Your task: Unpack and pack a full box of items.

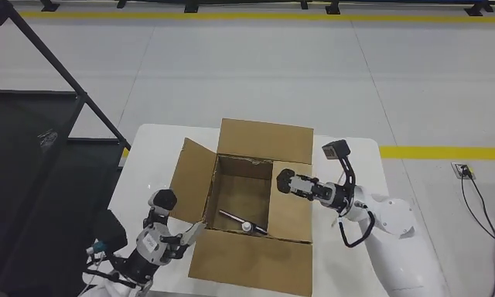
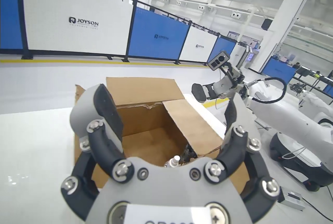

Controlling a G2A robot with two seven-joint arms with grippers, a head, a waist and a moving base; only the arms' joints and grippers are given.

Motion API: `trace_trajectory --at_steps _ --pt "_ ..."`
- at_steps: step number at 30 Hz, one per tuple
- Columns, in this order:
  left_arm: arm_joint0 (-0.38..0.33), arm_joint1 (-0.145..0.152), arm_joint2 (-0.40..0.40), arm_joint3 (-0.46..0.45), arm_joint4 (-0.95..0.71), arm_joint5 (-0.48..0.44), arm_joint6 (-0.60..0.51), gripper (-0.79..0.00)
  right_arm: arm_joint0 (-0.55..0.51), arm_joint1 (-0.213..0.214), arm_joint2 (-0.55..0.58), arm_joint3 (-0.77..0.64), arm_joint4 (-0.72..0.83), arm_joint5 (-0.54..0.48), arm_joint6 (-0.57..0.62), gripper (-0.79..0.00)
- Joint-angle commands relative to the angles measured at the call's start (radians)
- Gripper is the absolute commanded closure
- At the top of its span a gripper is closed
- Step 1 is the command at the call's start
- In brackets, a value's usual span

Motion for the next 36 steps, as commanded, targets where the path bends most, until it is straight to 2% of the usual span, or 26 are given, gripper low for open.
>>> trace_trajectory --at_steps 1,5,7,33,36 --pt "-0.051 -0.004 0.059 0.028 0.002 0.030 -0.032 -0.785 -0.040 0.010 0.049 -0.024 0.010 -0.008 0.000 -0.785" --pt "-0.139 -0.016 0.159 0.084 -0.045 0.074 -0.098 -0.785 -0.120 0.027 0.137 -0.068 0.039 -0.026 -0.009 -0.785" --pt "-0.170 -0.019 0.185 0.097 -0.067 0.094 -0.129 -0.785 -0.153 0.035 0.175 -0.072 0.060 -0.024 -0.010 -0.785" --pt "-0.170 -0.019 0.185 0.097 -0.067 0.094 -0.129 -0.785 -0.153 0.035 0.175 -0.072 0.060 -0.024 -0.010 -0.785" --pt "-0.174 -0.022 0.189 0.108 -0.113 0.115 -0.140 -0.785 -0.157 0.040 0.186 -0.096 0.038 -0.027 -0.023 -0.785"
